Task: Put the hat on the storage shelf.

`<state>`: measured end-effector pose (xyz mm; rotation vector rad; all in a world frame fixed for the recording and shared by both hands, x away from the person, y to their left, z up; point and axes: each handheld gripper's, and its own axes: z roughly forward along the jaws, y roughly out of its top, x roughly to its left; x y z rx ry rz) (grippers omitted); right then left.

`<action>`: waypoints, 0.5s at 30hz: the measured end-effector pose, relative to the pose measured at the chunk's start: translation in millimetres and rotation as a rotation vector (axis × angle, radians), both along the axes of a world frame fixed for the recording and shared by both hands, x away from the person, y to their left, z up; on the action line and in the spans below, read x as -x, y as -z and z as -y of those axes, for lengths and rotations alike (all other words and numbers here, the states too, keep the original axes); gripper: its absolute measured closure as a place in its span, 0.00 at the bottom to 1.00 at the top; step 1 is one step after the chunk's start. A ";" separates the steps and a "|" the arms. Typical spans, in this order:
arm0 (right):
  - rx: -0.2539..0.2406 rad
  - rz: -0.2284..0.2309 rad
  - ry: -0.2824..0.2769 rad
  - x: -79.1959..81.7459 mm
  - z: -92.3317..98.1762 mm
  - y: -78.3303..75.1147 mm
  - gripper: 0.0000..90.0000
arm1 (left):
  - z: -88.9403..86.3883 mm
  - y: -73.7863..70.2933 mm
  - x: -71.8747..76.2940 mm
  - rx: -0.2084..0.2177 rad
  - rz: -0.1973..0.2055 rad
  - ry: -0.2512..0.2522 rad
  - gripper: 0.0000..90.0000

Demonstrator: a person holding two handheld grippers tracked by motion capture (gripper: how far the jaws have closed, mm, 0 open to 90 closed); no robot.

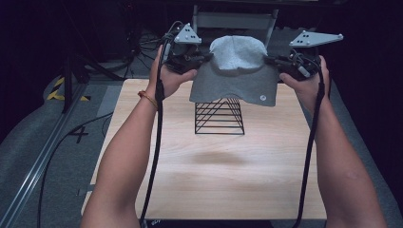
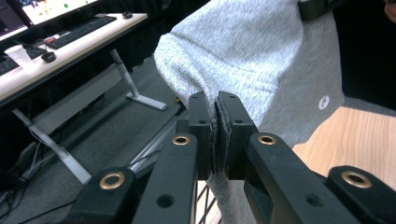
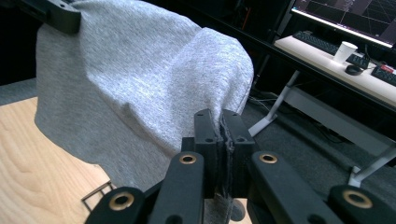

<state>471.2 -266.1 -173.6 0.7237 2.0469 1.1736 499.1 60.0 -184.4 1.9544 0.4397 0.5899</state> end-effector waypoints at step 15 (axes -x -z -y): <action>0.002 -0.046 0.017 -37.0 -10.4 21.5 0.96 | -1.3 18.6 -28.7 0.002 -0.038 -0.044 0.94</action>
